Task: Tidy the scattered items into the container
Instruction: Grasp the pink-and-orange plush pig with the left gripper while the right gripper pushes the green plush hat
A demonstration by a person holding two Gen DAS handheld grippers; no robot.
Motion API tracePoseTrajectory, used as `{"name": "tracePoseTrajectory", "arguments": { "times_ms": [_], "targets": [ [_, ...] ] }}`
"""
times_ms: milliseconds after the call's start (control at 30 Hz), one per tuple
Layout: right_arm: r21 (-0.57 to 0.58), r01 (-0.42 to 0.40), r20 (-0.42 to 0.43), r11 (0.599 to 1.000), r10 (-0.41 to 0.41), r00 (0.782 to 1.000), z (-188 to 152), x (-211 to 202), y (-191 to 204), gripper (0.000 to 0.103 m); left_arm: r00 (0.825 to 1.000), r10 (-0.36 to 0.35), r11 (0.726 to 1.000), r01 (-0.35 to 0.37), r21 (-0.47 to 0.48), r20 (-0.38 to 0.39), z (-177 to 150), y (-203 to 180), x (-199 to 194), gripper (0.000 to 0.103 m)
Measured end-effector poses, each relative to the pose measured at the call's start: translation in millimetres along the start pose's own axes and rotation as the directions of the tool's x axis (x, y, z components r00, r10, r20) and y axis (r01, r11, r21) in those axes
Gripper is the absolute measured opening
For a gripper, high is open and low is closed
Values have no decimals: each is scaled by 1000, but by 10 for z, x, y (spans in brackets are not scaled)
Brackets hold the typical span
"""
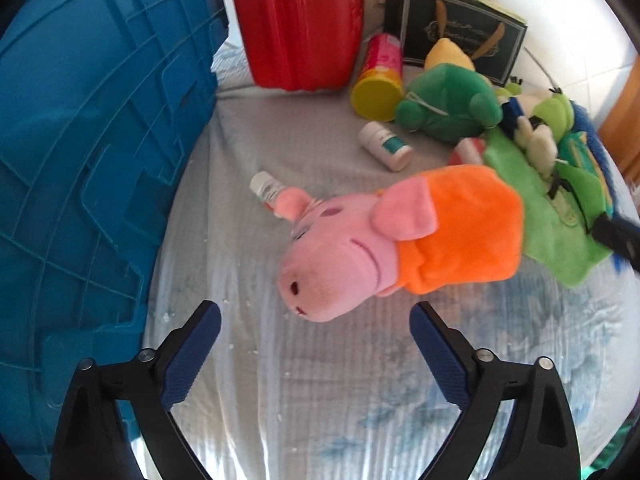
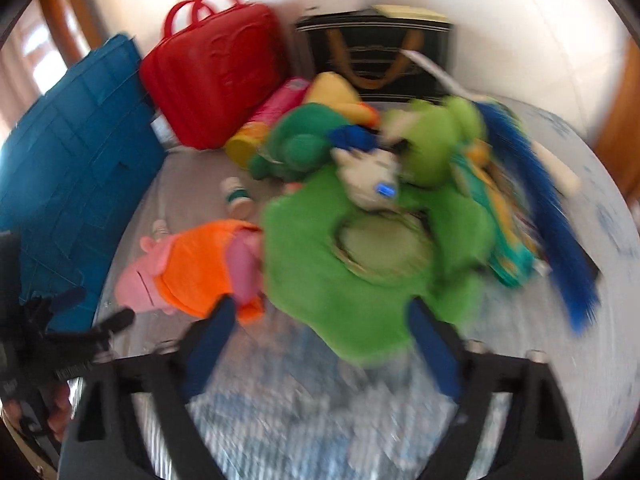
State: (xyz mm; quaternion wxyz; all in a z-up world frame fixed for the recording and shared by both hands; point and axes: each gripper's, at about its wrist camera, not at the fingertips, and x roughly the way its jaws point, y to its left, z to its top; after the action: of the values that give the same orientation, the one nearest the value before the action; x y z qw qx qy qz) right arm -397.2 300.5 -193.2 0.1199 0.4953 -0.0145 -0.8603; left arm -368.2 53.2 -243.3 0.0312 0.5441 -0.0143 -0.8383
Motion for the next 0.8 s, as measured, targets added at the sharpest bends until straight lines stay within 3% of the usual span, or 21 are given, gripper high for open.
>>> {"name": "tracePoseTrajectory", "arguments": {
  "times_ms": [67, 233, 400, 500, 667, 700, 800],
  "targets": [
    [-44, -25, -9, 999, 25, 1000, 181, 165, 157, 56, 1000, 0, 1000, 0, -25, -6, -6, 57, 39, 96],
    [-123, -45, -30, 991, 41, 999, 551, 619, 540, 56, 999, 5, 999, -6, -36, -40, -52, 127, 178, 96],
    [-180, -47, -149, 983, 20, 989, 469, 1101, 723, 55, 999, -5, 999, 3, -42, -54, -112, 214, 180, 95],
    [-185, -66, -164, 981, 35, 986, 203, 938, 726, 55, 1000, -22, 998, 22, -51, -17, -107, 285, 30, 95],
    [-156, -179, -268, 971, 133, 954, -354, 607, 675, 56, 999, -42, 998, 41, -43, -15, -109, 285, 18, 95],
    [-145, -185, -262, 972, 142, 955, -384, 539, 642, 56, 998, -50, 998, 49, -34, -23, -143, 260, 35, 95],
    [-104, -87, -147, 991, 71, 987, -258, 398, 509, 56, 994, -90, 996, 90, -11, -55, -305, 166, 75, 95]
  ]
}}
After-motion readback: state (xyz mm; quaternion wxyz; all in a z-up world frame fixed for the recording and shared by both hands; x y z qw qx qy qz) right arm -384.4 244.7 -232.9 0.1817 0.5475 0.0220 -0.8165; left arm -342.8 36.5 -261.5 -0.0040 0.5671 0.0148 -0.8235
